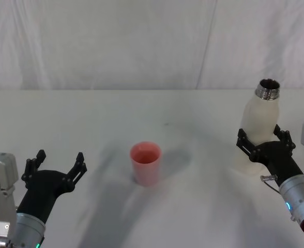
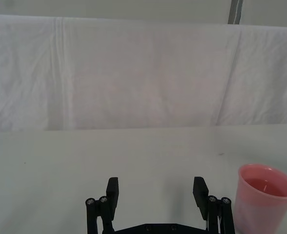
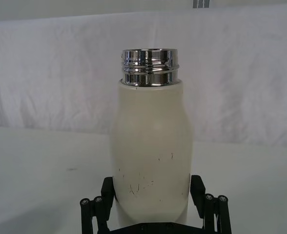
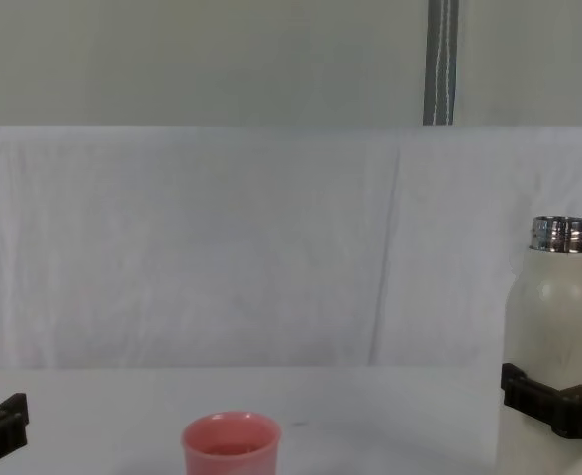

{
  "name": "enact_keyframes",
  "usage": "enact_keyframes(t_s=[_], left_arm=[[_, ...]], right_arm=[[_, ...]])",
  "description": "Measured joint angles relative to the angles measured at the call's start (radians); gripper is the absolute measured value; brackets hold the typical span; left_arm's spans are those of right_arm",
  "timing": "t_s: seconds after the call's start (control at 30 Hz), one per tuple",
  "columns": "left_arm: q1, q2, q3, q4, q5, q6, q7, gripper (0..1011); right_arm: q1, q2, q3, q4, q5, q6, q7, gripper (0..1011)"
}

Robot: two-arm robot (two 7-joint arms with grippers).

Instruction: Grasp the thermos with one hand and pour water into the cup lid.

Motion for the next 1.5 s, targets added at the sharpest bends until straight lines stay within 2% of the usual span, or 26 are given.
enact_keyframes(t_s=[0.67, 1.0, 1.17, 1.5], left_arm=[[0.0, 0.0, 0.0, 0.0, 0.0, 0.0, 0.0, 1001], [0.0, 0.0, 0.0, 0.0, 0.0, 0.0, 0.0, 1001], [0.0, 0.0, 0.0, 0.0, 0.0, 0.0, 0.0, 1001], [0.0, 0.0, 0.0, 0.0, 0.0, 0.0, 0.0, 1001]], right_arm=[[0.028, 0.002, -0.008, 0.039, 0.008, -0.007, 0.014, 1002], [0.027, 0.001, -0.008, 0.038, 0.007, -0.008, 0.013, 1002], [0.026, 0.001, -0.009, 0.037, 0.006, -0.007, 0.012, 949], [0.026, 0.001, -0.009, 0.036, 0.006, -0.007, 0.012, 949]])
